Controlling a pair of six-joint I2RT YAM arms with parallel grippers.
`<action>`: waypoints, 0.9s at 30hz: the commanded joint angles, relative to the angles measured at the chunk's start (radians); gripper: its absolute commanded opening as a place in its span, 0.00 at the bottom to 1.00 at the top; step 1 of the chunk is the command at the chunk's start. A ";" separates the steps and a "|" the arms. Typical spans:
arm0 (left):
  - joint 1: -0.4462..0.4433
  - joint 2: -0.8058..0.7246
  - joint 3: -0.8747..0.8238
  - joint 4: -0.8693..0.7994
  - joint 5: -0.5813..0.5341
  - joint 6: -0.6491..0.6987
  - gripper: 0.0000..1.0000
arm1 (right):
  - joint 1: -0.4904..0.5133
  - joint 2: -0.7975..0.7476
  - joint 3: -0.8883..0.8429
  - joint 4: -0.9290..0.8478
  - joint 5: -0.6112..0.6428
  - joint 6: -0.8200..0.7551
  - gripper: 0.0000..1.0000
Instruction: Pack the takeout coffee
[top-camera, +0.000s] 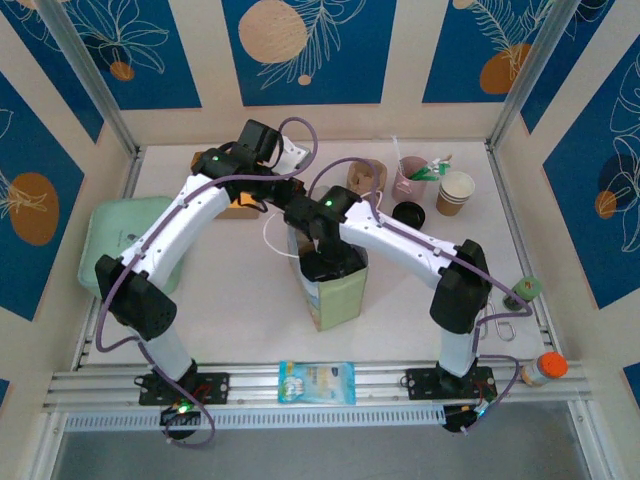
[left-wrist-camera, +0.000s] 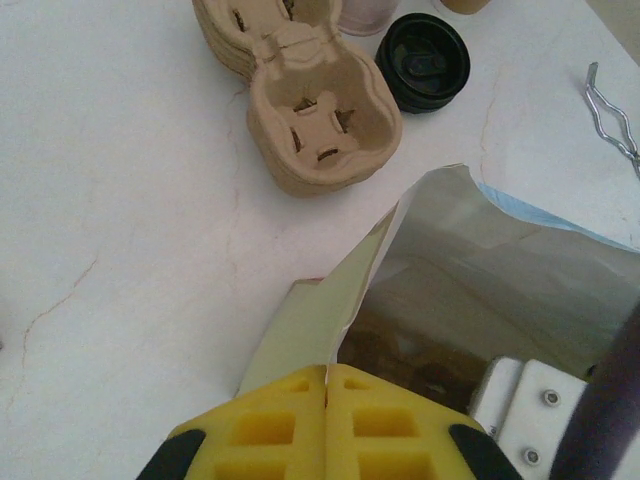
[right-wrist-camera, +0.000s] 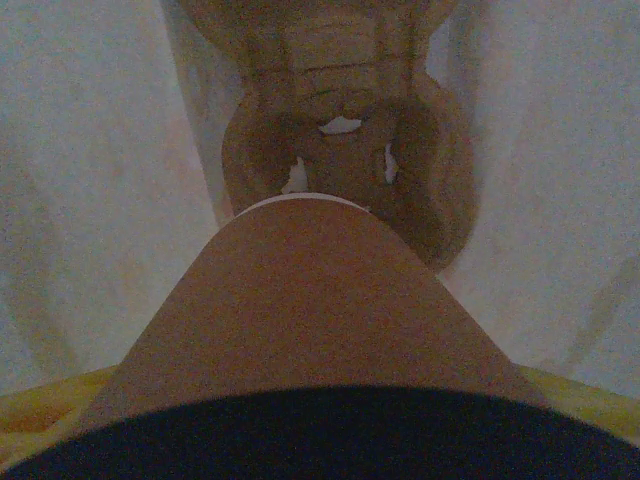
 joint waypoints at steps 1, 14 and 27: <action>-0.005 -0.032 -0.003 -0.005 -0.014 -0.006 0.00 | 0.003 -0.030 -0.007 -0.018 0.004 0.020 0.54; -0.005 -0.038 -0.011 -0.002 -0.022 -0.006 0.00 | -0.013 -0.034 -0.062 0.030 -0.031 0.017 0.54; -0.005 -0.023 0.017 -0.018 -0.034 -0.005 0.00 | -0.021 -0.022 -0.083 0.011 0.039 0.033 0.54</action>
